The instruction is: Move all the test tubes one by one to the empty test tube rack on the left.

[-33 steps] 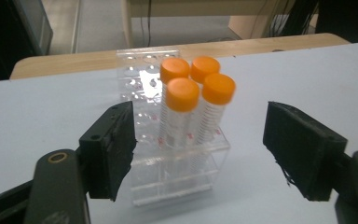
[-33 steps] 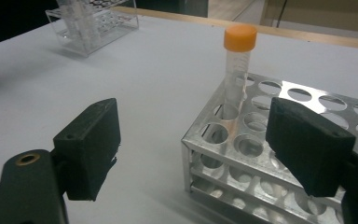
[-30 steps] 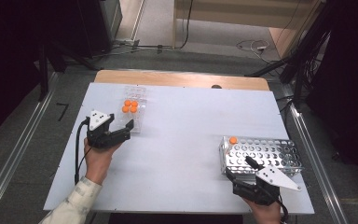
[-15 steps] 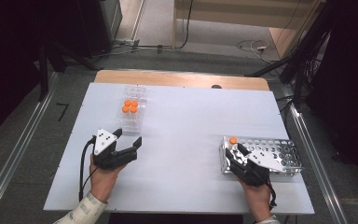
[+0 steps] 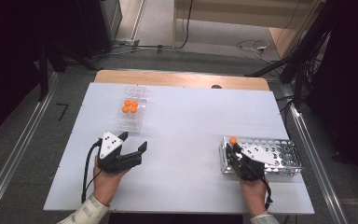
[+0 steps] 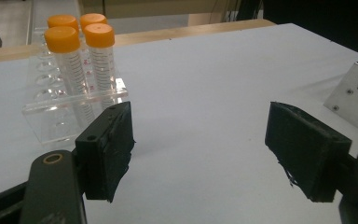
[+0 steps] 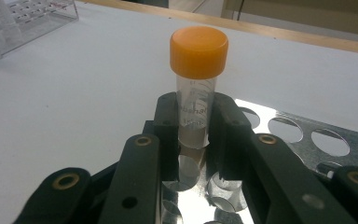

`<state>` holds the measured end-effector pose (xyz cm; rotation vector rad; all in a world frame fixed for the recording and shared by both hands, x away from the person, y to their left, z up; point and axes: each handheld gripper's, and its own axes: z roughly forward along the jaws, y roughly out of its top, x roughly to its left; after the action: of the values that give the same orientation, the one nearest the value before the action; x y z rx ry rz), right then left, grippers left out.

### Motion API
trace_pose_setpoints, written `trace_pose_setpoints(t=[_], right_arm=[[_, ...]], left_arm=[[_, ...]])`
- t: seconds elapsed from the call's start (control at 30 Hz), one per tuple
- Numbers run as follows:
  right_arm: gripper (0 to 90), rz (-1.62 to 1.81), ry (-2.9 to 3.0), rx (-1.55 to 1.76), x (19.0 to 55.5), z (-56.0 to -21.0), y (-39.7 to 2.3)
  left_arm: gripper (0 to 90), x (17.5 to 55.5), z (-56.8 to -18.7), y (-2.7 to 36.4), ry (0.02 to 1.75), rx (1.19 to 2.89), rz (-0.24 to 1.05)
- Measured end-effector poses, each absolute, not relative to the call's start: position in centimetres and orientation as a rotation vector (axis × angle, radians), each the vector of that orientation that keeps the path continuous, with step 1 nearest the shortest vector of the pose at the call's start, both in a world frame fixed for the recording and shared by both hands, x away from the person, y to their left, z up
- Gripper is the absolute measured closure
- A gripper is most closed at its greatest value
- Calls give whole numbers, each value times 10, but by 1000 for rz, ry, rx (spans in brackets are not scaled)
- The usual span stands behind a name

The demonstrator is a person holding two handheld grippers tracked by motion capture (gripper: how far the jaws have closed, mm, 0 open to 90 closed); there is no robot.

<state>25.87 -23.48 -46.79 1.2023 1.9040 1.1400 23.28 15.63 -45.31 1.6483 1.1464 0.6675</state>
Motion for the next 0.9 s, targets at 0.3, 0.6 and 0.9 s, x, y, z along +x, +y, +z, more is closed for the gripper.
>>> trace_pose_setpoints(t=[0.3,0.6,0.9], right_arm=[[720,1199,1856,1159,251,-452,-239],[720,1309,1786,1084,234,-423,-243],[720,1440,1918,1034,223,-422,-221]], left_arm=[[201,235,-454,156,1143,1661,650],[140,233,-453,150,1111,1684,643],[124,224,-446,138,1044,1689,622]])
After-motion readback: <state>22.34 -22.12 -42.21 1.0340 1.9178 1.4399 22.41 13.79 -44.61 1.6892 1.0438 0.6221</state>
